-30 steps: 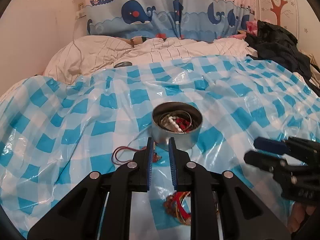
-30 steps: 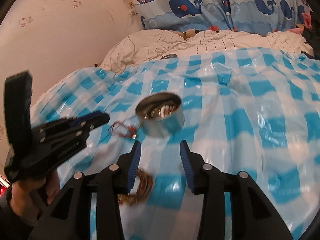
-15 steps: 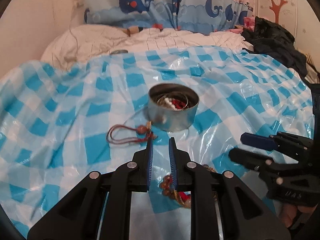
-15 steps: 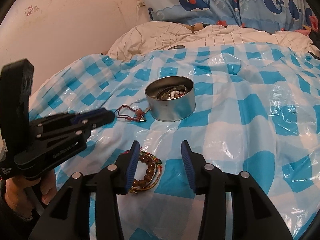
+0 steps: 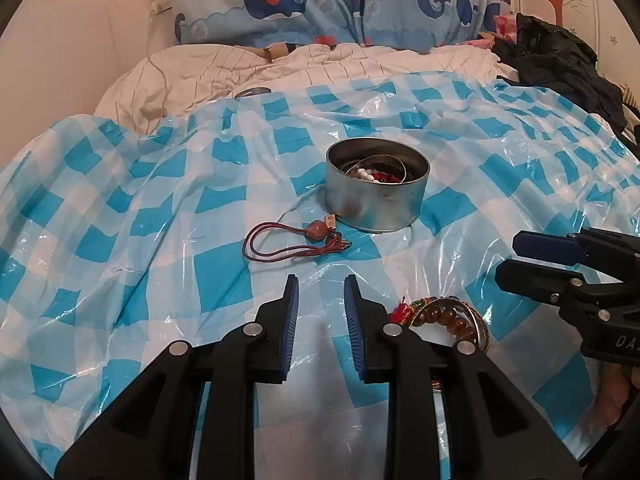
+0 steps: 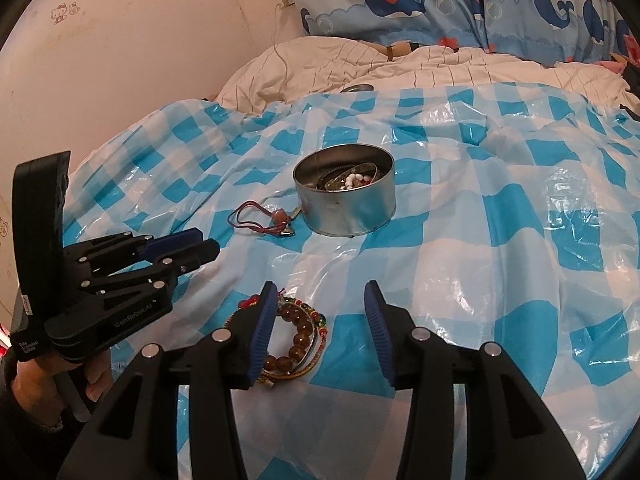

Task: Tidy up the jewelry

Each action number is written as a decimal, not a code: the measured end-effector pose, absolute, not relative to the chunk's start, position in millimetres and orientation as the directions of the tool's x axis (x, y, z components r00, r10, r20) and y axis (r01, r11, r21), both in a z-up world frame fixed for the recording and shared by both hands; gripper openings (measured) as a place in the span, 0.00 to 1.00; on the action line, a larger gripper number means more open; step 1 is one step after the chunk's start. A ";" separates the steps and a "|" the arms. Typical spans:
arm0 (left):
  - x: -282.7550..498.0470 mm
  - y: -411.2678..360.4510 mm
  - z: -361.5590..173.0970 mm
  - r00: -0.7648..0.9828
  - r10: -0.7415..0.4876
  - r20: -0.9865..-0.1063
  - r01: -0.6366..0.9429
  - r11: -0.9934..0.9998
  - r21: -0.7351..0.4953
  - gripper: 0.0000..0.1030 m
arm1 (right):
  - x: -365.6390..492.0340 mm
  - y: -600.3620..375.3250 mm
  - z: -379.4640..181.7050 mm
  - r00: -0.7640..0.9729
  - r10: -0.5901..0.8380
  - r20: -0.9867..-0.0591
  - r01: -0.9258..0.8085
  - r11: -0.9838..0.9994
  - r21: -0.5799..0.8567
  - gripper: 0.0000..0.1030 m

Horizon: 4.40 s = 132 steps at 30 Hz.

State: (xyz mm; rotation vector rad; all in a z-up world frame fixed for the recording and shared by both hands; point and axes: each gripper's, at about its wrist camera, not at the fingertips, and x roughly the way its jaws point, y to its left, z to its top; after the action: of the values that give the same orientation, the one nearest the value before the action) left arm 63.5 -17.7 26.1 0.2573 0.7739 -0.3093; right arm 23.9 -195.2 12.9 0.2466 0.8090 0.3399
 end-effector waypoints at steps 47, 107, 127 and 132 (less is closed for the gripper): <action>179.9 -77.3 33.7 0.596 -0.381 -0.707 0.346 0.916 -0.202 0.05 | 27.9 -198.9 10.7 0.627 0.409 -0.663 -0.199 0.907 0.372 0.47; 62.4 5.5 2.0 0.478 -0.353 -0.805 0.404 0.902 -0.156 0.45 | 42.0 -153.4 -22.6 0.509 0.377 -0.774 -0.289 0.922 0.259 0.32; 63.1 5.3 2.9 0.479 -0.352 -0.804 0.401 0.903 -0.157 0.47 | 44.5 -176.7 -11.8 0.569 0.353 -0.743 -0.207 0.936 0.286 0.05; 63.1 4.0 2.9 0.476 -0.355 -0.805 0.405 0.901 -0.158 0.47 | 42.8 -186.1 -8.7 0.540 0.398 -0.741 -0.193 0.916 0.352 0.05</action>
State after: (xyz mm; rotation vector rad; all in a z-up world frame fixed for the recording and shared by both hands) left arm 63.1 4.0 2.9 0.0569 0.9696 -0.4641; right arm 42.8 -186.1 -8.7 0.2399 0.9376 0.3550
